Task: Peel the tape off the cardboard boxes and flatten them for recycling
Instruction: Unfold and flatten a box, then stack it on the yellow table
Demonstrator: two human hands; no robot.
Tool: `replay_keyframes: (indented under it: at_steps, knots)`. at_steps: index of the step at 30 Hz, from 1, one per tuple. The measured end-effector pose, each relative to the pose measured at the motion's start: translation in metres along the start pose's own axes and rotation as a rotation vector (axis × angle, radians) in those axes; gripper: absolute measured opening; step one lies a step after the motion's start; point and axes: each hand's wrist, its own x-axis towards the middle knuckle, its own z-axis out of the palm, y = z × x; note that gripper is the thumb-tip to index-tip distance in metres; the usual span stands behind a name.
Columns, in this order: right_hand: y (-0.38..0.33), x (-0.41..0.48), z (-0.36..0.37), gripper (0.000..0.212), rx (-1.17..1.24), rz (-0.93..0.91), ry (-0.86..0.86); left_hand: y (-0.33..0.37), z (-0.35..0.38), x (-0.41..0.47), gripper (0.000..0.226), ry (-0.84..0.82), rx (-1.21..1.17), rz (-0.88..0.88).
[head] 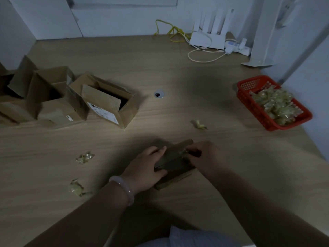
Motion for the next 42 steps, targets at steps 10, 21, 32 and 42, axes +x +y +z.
replay_keyframes:
  at_steps: [10,21,32,42]
  knots:
    - [-0.009,-0.010,0.005,0.009,-0.252,-0.072,0.046,0.025,0.022,0.001,0.090,0.062,0.143,-0.003]
    - [0.006,0.000,-0.019,0.017,0.071,0.229,0.153,0.018,0.024,0.002,0.089,0.062,0.083,-0.013]
    - [-0.003,-0.021,-0.003,0.007,-0.305,-0.385,0.178,0.020,0.025,0.004,0.090,0.095,0.078,-0.028]
    - [0.004,-0.005,-0.007,0.037,-0.051,0.093,0.103,0.019,0.026,0.005,0.090,0.092,0.077,-0.032]
